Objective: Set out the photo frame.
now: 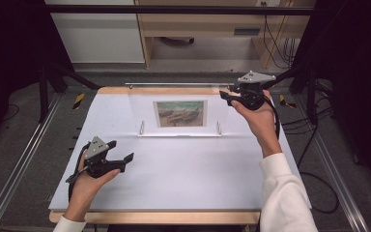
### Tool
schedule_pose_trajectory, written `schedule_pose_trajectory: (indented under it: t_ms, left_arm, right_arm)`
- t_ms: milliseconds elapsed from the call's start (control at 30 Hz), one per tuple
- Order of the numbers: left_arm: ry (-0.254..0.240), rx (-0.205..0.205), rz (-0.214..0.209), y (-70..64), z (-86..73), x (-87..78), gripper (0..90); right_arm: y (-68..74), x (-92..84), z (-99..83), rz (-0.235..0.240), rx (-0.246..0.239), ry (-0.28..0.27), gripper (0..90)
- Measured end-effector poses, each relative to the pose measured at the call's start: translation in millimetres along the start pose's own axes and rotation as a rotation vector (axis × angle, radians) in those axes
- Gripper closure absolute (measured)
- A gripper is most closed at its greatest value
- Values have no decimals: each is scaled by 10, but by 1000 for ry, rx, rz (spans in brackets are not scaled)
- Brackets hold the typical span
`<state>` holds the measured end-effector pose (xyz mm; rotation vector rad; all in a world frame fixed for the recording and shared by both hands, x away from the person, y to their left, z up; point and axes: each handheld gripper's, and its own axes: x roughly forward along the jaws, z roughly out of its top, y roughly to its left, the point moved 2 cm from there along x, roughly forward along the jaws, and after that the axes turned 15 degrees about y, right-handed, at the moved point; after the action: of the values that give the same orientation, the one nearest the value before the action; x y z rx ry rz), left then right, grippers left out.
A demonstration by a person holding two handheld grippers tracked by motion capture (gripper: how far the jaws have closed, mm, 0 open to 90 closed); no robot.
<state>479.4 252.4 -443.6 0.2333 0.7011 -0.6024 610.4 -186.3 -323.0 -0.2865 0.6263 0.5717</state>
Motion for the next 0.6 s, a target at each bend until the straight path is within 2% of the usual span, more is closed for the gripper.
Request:
schedule_pose_trajectory:
  t_ms: [333, 600]
  left_arm:
    - [9, -3, -18, -18, -65, 22, 158]
    - [5, -3, -24, 15, -53, 5, 159]
  right_arm:
    - [-60, 77, 49, 18, 36, -1, 535]
    - [-101, 124, 62, 34, 56, -12, 532]
